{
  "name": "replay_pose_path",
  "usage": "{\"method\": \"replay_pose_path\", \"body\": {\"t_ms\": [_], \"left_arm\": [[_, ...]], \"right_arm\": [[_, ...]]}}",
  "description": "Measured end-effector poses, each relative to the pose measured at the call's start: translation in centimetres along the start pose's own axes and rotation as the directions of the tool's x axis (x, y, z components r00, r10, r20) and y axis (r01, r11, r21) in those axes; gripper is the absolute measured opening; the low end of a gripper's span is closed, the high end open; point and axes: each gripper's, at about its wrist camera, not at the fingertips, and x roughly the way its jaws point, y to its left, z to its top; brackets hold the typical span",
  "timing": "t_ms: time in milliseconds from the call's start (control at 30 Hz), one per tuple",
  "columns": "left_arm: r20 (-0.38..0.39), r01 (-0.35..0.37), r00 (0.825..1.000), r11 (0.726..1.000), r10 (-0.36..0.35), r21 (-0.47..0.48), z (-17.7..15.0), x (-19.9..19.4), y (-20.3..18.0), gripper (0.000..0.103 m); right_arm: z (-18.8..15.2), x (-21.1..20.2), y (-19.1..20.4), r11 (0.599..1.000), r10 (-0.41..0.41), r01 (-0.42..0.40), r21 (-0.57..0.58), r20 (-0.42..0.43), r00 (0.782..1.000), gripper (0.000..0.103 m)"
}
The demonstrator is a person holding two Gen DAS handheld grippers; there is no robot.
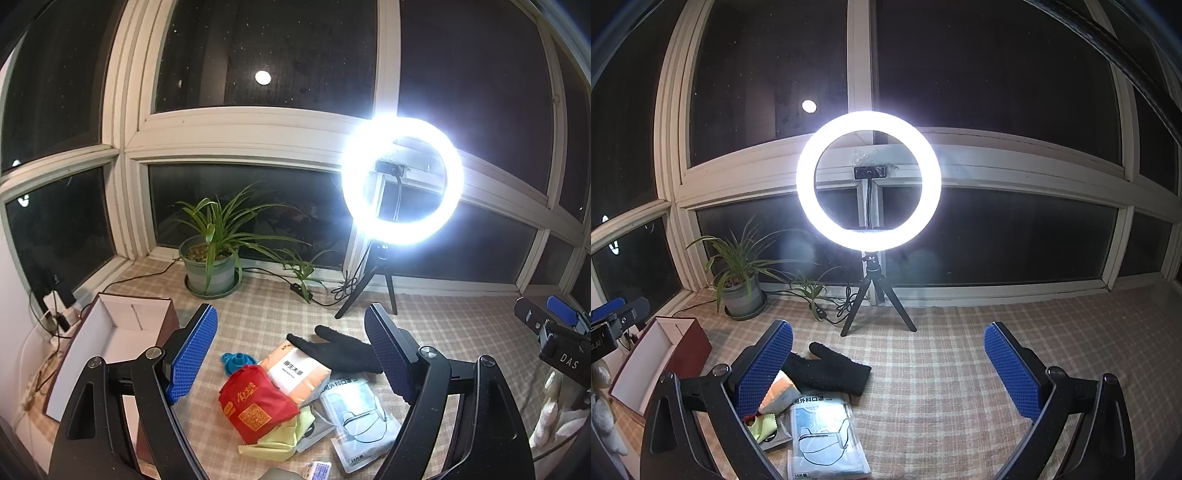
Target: Organize soft objects
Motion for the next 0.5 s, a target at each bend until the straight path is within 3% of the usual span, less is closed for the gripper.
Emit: {"method": "replay_pose_path", "body": {"t_ms": [500], "left_arm": [[0.005,-0.005,1.000,1.000,0.005,-0.002,0.15,-0.37,-0.06,0.082]], "right_arm": [[0.29,-0.02,0.07,1.000,0.002,-0.002,-0.001,0.003,1.000,0.102]]}}
